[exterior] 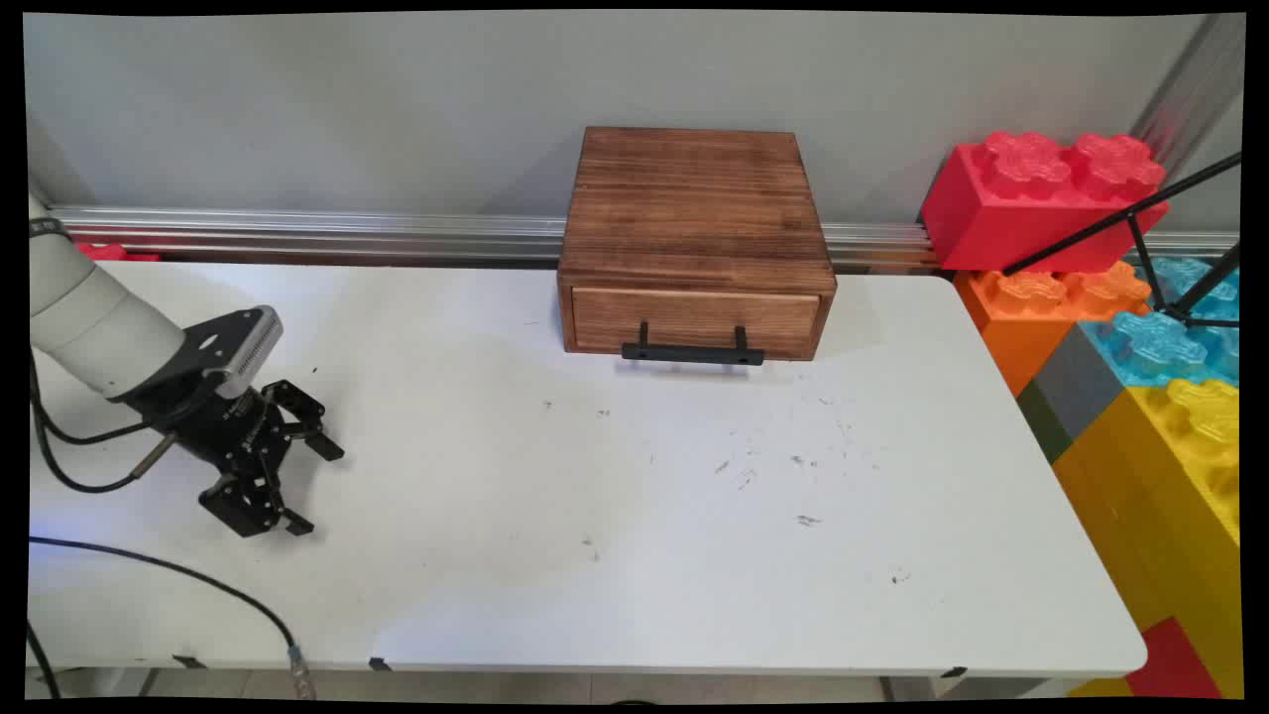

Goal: Open the drawer

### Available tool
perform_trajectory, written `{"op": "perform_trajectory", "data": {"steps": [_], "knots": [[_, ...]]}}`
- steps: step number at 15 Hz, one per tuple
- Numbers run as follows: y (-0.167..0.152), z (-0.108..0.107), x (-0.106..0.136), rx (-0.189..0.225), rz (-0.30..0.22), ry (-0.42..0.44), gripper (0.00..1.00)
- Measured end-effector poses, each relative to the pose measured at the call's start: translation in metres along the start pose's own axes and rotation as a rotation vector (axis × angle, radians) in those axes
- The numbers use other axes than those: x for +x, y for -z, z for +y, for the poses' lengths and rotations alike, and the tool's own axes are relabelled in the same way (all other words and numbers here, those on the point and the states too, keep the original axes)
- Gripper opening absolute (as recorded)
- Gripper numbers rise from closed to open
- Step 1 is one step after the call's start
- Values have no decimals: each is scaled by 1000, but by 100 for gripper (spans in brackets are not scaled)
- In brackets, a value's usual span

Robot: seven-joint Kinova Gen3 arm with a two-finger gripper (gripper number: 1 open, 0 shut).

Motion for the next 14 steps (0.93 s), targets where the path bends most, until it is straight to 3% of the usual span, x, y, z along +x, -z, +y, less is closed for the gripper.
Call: {"op": "perform_trajectory", "data": {"steps": [11,14], "knots": [[0,0,-6,0,-4,47,100],[0,-2,-1,4,32,69,100]]}}
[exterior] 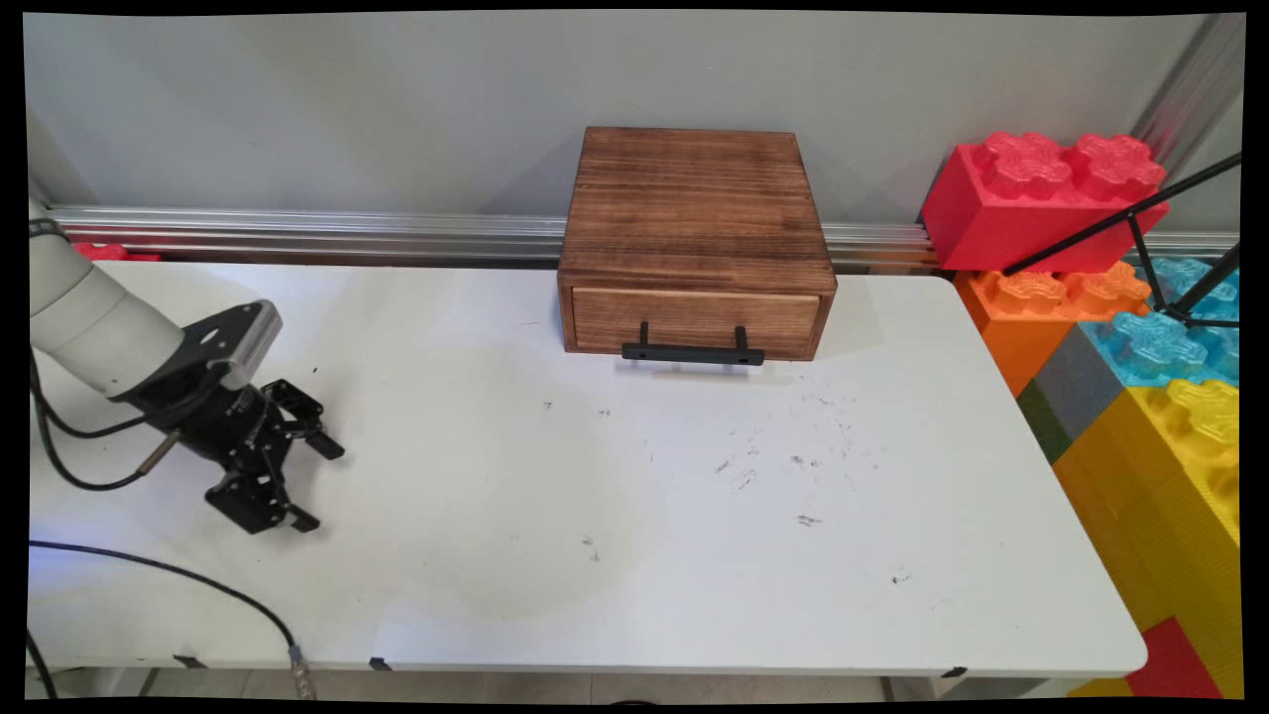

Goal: Open the drawer

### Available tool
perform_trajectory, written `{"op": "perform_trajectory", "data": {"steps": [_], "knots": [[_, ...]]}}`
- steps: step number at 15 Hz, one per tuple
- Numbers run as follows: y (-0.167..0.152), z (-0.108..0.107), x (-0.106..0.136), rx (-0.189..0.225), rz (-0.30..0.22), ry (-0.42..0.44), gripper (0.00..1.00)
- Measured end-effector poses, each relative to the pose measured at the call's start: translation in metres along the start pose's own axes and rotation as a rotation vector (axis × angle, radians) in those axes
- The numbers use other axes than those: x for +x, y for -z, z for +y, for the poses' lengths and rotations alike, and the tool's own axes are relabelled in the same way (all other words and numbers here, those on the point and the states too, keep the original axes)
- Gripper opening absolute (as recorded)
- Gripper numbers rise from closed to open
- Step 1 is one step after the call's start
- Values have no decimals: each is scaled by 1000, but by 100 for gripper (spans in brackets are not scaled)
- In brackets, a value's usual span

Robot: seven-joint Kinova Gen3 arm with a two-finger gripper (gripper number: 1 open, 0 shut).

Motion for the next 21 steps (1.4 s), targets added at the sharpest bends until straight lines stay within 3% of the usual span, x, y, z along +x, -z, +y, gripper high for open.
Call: {"op": "perform_trajectory", "data": {"steps": [10,16,21], "knots": [[6,-20,67,60,338,92,100],[8,-28,85,83,421,110,100],[7,-39,112,110,458,55,100]]}}
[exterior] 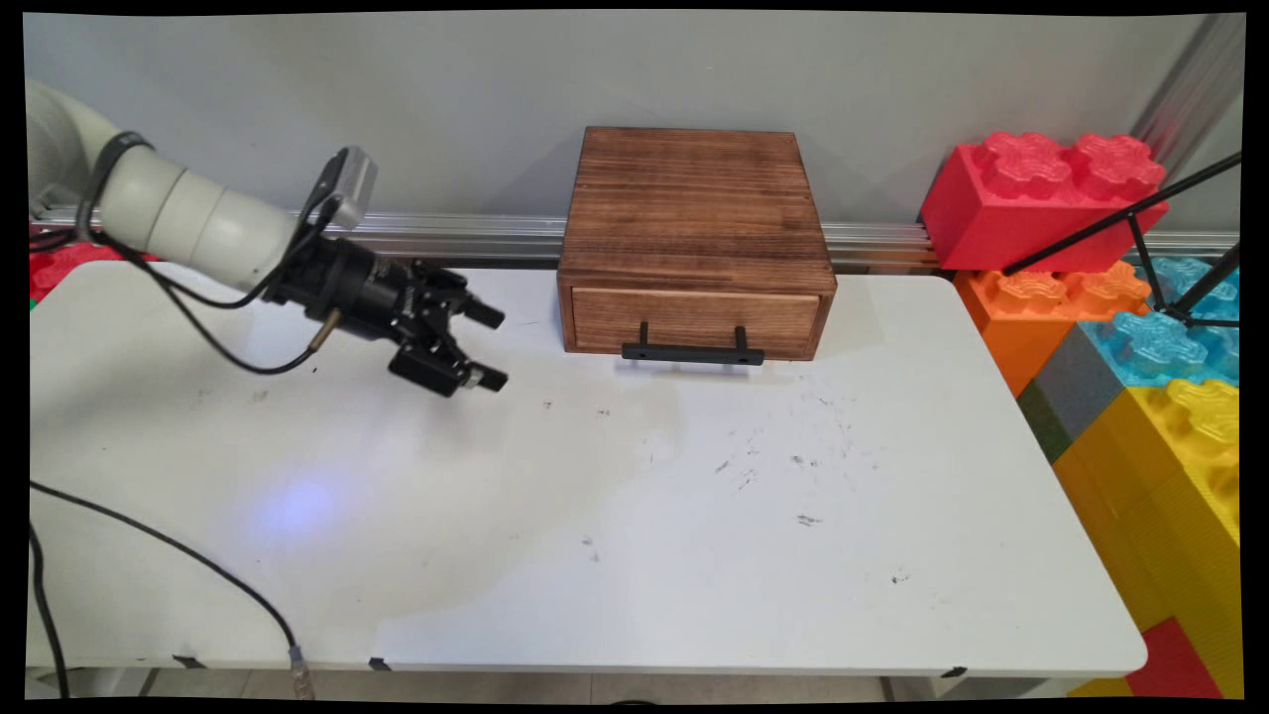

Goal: Open the drawer

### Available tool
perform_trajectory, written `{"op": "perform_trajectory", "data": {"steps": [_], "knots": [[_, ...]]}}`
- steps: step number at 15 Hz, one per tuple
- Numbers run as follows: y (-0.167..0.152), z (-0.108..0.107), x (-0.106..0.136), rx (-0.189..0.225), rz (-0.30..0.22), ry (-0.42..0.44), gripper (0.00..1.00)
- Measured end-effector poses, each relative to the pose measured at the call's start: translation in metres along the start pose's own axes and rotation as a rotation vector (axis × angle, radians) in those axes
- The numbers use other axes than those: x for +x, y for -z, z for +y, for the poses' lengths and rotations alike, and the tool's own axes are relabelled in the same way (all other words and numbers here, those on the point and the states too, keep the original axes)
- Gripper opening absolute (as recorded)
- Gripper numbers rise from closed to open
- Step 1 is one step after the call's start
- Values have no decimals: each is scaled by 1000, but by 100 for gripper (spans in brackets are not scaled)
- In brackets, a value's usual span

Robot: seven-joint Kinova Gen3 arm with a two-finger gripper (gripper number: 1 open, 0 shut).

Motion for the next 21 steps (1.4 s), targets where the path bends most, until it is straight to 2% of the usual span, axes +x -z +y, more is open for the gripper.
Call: {"op": "perform_trajectory", "data": {"steps": [6,15,21], "knots": [[-28,-7,48,28,-6,-63,100],[-69,-10,123,48,-108,-49,100],[-100,-15,173,46,-183,-104,100]]}}
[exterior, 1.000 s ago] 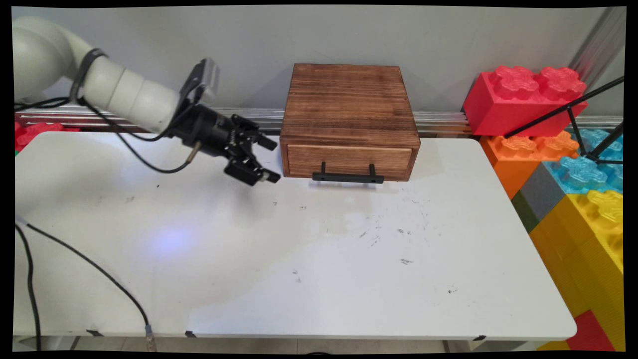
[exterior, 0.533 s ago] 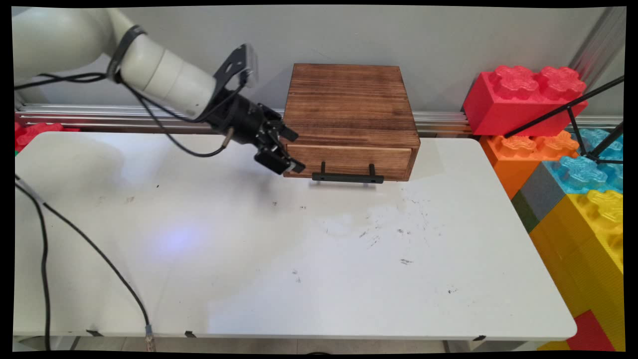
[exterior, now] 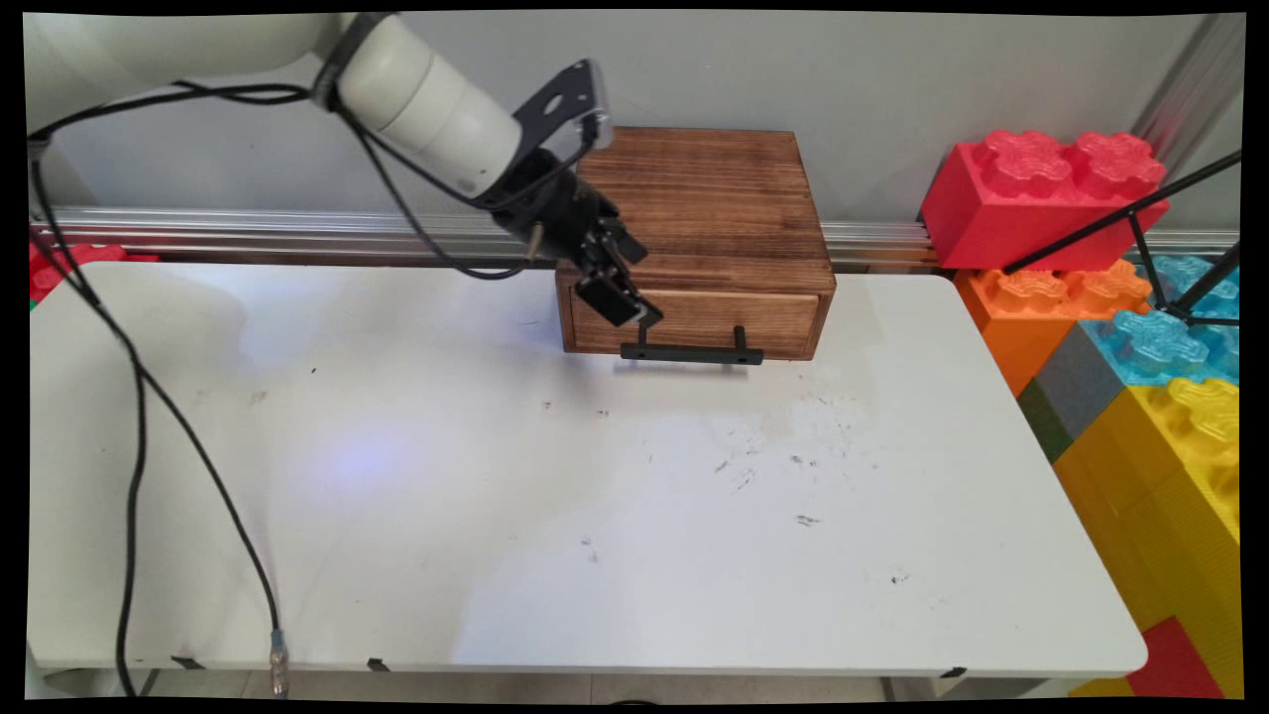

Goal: Open the drawer

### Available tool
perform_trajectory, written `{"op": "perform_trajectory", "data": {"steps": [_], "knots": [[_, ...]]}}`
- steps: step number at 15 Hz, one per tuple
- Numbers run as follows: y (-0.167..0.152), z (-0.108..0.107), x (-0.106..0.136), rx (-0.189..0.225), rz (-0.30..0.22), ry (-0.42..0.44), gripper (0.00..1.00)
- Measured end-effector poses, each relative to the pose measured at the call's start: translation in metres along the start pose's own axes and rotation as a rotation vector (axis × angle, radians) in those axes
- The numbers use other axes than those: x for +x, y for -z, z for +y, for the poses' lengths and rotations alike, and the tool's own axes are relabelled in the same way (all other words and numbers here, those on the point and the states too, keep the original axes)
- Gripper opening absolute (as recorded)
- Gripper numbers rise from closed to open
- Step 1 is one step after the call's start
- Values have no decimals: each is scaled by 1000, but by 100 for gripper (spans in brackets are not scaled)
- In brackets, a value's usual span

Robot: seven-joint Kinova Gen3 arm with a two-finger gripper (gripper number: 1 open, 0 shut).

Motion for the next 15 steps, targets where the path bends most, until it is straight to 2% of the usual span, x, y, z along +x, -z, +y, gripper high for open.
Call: {"op": "perform_trajectory", "data": {"steps": [8,15], "knots": [[-36,-3,40,-11,-110,-49,100],[-74,-4,45,-28,-186,-98,100]]}}
